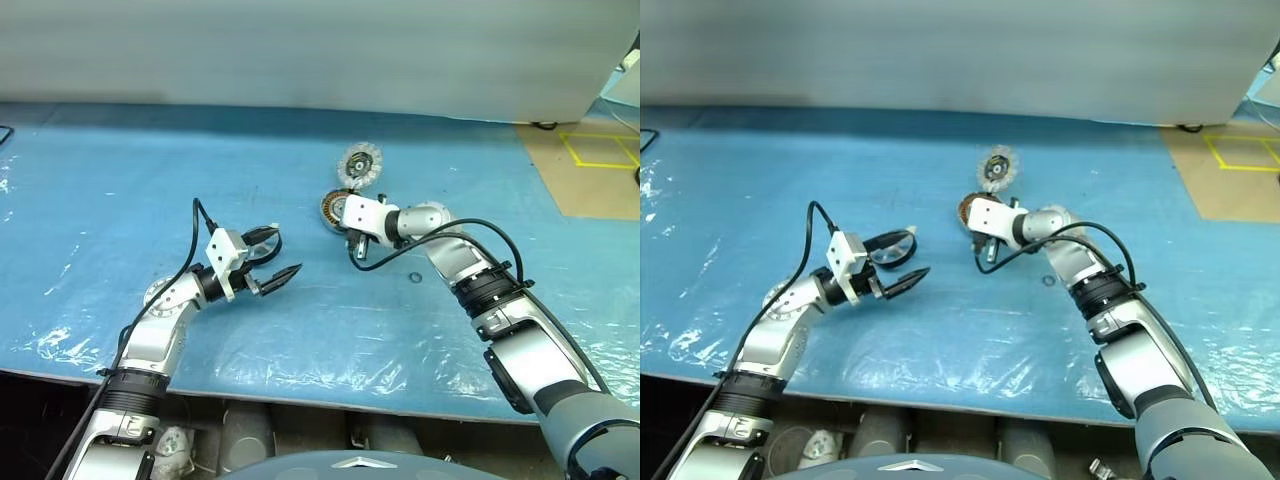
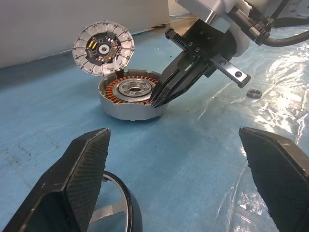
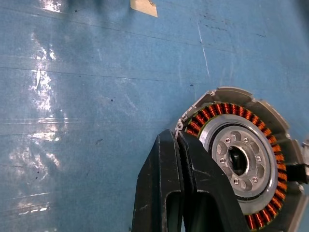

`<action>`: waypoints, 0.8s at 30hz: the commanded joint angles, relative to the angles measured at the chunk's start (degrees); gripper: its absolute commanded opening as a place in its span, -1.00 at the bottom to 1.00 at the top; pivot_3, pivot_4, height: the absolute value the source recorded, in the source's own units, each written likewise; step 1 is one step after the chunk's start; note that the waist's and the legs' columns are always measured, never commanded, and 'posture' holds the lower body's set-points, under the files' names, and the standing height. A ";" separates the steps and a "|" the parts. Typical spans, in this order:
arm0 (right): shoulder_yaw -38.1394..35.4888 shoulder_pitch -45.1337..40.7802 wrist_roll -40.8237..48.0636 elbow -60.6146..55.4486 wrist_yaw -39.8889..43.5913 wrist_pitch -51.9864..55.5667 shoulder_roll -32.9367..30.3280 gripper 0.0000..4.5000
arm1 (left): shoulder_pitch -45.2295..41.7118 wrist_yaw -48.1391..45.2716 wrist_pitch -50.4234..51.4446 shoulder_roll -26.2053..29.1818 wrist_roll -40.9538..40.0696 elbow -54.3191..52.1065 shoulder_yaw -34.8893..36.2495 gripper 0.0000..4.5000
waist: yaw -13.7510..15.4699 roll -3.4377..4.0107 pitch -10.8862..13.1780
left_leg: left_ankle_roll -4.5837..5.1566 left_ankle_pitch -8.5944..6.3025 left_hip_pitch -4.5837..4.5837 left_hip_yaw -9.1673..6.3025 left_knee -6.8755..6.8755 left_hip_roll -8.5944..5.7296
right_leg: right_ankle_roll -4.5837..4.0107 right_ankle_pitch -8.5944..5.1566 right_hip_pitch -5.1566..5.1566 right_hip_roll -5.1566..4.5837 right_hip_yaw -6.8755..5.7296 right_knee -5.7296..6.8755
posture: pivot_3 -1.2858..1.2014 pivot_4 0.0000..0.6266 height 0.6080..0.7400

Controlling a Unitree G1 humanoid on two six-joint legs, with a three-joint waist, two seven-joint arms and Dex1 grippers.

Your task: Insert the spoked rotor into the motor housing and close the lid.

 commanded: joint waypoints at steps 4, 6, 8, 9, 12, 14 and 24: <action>-2.20 0.93 3.88 -5.23 3.22 3.48 0.52 -0.99 | -0.52 -0.29 -0.29 0.17 -0.39 -1.92 0.05 1.00 | 0.00 0.00 0.00 | 0.00 0.00 -0.01 0.00 0.00 0.01 | 0.00 0.00 0.00 0.01 -0.01 0.00 | 0.03 -0.52 1.00; -2.06 2.43 6.13 -9.09 7.15 5.38 -0.19 -0.99 | -0.31 -0.42 -0.22 0.35 -0.52 -2.28 0.11 1.00 | 0.01 0.00 0.00 | 0.00 0.00 -0.02 0.00 -0.01 0.01 | 0.01 0.00 -0.01 0.01 -0.02 -0.01 | 0.03 -0.52 1.00; -1.46 4.78 8.68 -14.69 12.25 8.22 -1.73 -0.99 | 0.14 -0.65 -0.11 0.65 -0.74 -2.84 0.24 1.00 | 0.08 0.00 0.00 | 0.00 0.00 -0.04 0.00 -0.04 0.03 | 0.01 0.00 -0.02 0.02 -0.04 -0.01 | 0.03 -0.52 1.00; -1.30 5.52 9.31 -16.54 13.63 9.32 -2.26 -0.99 | 0.28 -0.72 -0.08 0.74 -0.80 -3.00 0.28 1.00 | 0.08 0.00 0.00 | 0.01 0.00 -0.04 -0.01 -0.06 0.04 | 0.02 0.01 -0.02 0.02 -0.07 -0.02 | 0.03 -0.52 1.00; 0.47 9.40 10.74 -23.67 19.72 12.84 -6.20 -0.99 | 1.14 -1.03 -0.04 1.18 -0.90 -3.42 0.28 1.00 | 0.11 0.00 0.00 | 0.01 0.00 -0.06 -0.01 -0.09 0.05 | 0.04 0.02 -0.04 0.02 -0.10 -0.03 | 0.03 -0.52 1.00; 1.25 11.26 11.54 -27.05 21.92 14.81 -8.06 -0.99 | 1.42 -1.11 0.03 1.26 -0.91 -3.56 0.31 1.00 | 0.11 0.00 0.00 | 0.01 0.00 -0.04 -0.01 -0.09 0.06 | 0.01 0.01 -0.02 0.02 -0.10 -0.03 | 0.03 -0.52 1.00; -0.77 12.81 12.74 -27.11 16.79 16.19 -5.79 -0.81 | 0.96 -1.25 0.22 0.37 -0.54 -3.17 -0.66 1.00 | -0.18 0.00 0.00 | 0.02 -0.01 0.22 0.11 -0.01 0.06 | -0.01 -0.01 0.09 0.02 0.13 0.02 | 0.03 -0.52 1.00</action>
